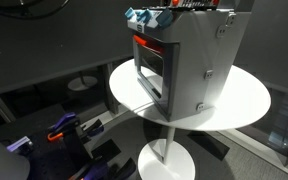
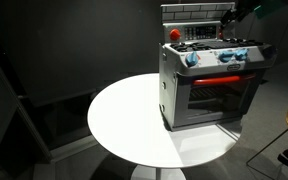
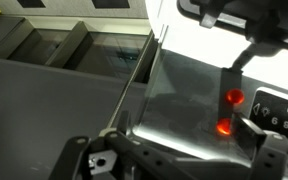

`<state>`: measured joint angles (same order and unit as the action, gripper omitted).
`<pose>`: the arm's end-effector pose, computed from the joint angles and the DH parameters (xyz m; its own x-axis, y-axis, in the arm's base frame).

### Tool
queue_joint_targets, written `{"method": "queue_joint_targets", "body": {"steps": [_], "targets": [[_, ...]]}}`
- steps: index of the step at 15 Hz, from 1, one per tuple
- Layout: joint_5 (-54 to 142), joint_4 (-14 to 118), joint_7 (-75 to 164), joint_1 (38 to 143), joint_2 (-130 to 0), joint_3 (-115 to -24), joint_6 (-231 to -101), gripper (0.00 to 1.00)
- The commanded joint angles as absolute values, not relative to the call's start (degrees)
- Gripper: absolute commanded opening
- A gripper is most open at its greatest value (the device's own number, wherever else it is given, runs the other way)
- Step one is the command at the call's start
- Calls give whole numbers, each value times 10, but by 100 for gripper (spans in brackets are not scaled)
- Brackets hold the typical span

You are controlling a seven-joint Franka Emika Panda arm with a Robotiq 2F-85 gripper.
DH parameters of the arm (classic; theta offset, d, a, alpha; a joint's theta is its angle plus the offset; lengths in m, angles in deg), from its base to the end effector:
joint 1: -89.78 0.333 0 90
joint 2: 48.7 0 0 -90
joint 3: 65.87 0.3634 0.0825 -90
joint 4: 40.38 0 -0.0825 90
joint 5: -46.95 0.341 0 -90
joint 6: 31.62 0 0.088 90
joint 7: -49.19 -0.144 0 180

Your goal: Push the top orange button to the right of the stove button display

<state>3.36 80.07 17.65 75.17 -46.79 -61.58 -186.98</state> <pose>0.5569 -0.0869 0.5410 0.7685 0.0195 0.6395 -0.2433 -0.9155 0.3203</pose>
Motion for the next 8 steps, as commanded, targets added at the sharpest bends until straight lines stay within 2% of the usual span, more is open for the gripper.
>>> {"method": "queue_joint_targets", "body": {"steps": [1,8], "targets": [[12,773,156,748,-488,-618,-1868,100],[18,771,158,749,-489,-620,-1868,100]]}}
